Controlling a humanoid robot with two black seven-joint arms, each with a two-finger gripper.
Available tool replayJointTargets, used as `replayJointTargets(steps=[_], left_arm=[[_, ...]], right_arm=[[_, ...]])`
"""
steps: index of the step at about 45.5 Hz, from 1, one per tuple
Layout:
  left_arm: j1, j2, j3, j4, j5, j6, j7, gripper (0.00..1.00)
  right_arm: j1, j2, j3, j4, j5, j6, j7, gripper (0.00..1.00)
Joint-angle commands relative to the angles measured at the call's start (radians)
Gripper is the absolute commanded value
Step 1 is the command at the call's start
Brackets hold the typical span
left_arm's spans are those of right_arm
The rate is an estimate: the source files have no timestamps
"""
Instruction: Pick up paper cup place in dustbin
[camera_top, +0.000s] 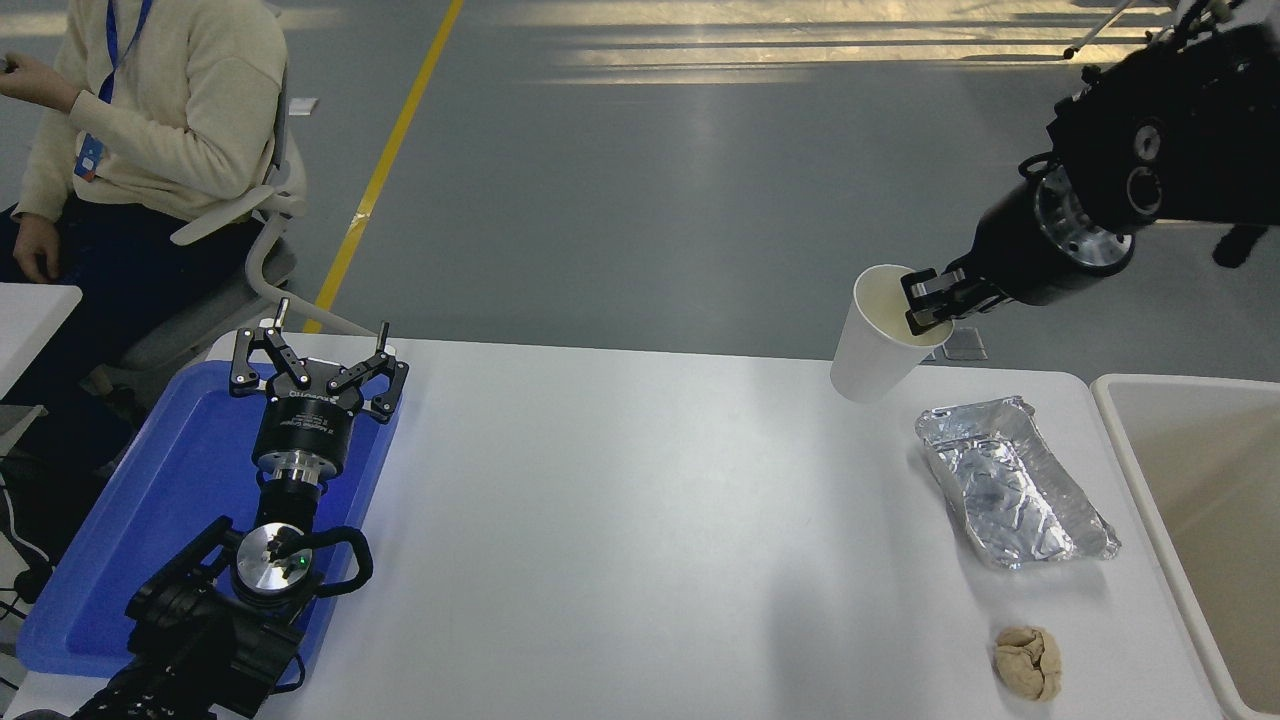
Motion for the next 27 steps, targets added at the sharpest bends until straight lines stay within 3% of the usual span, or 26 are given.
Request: replayJointTargets(steps=[1,27], left_arm=[[0.000,0.000,0.000,0.000,0.000,0.000,0.000,1.00],[0.000,0.000,-0.001,0.000,0.000,0.000,0.000,1.00]], right_arm=[[0.061,-0.008,-0.014,0.008,0.006,0.049,-0.003,0.00],[0.089,-0.081,-0.027,0.008,0.003,0.080,-0.007,0.00]])
